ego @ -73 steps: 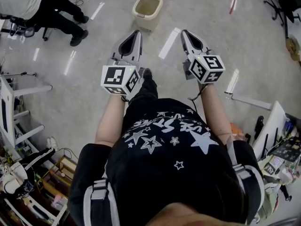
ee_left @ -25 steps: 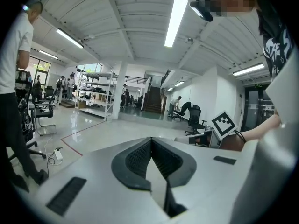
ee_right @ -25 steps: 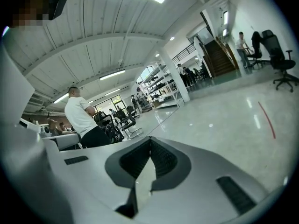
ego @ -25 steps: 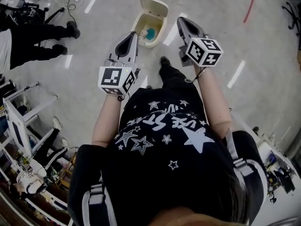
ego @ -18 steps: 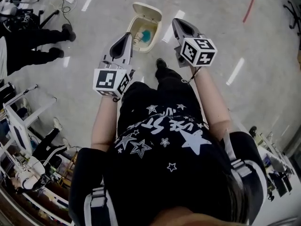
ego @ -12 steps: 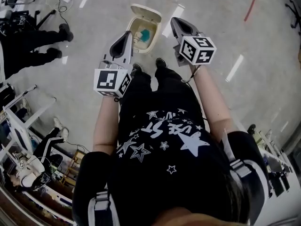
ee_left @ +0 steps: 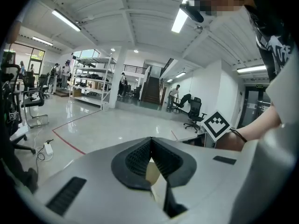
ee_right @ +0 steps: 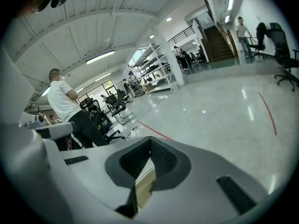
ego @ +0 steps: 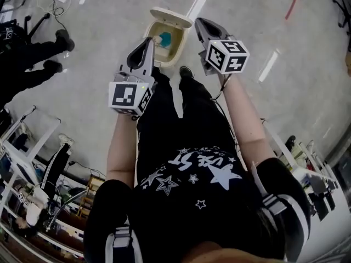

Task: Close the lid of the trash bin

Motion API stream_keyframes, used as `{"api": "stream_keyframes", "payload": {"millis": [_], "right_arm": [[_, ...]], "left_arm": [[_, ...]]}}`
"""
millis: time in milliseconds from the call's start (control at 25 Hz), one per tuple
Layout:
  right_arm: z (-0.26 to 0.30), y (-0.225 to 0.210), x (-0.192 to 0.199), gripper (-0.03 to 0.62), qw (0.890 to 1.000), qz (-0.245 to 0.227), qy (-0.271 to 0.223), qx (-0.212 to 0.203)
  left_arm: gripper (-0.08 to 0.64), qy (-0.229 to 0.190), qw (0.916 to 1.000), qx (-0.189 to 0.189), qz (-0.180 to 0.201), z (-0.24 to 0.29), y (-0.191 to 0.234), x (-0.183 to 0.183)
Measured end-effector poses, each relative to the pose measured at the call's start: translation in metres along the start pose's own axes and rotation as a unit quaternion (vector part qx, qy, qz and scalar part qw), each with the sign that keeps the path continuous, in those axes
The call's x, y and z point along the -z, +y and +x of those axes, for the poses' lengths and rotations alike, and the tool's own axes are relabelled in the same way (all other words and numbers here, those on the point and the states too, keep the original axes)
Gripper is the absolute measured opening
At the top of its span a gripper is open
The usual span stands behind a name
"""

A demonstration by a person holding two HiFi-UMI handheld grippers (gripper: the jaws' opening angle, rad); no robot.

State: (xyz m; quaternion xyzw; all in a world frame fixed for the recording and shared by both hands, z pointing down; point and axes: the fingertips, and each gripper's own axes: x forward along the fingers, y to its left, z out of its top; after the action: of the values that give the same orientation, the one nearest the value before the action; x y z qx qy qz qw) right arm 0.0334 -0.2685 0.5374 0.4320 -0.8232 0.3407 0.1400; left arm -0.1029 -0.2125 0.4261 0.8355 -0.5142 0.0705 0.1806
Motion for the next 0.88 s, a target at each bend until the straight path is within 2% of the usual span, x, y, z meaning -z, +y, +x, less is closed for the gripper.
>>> {"api": "stream_keyframes", "payload": {"millis": [200,440,880], "right_arm": [[0.036,-0.019,0.015,0.006,1.0,0.007,0.012,0.015],[0.058,-0.037,0.021,0.006,0.999,0.017,0.029,0.022],[0.079,-0.049,0.05,0.006,0.996,0.034,0.085,0.02]], "left_arm": [[0.011,0.01,0.9999,0.005,-0.005,0.032,0.03,0.02],[0.011,0.021,0.9993,0.03,-0.003,0.059,0.035,0.029],[0.011,0.042,0.9976,0.048,-0.027,0.067,0.047,0.055]]}}
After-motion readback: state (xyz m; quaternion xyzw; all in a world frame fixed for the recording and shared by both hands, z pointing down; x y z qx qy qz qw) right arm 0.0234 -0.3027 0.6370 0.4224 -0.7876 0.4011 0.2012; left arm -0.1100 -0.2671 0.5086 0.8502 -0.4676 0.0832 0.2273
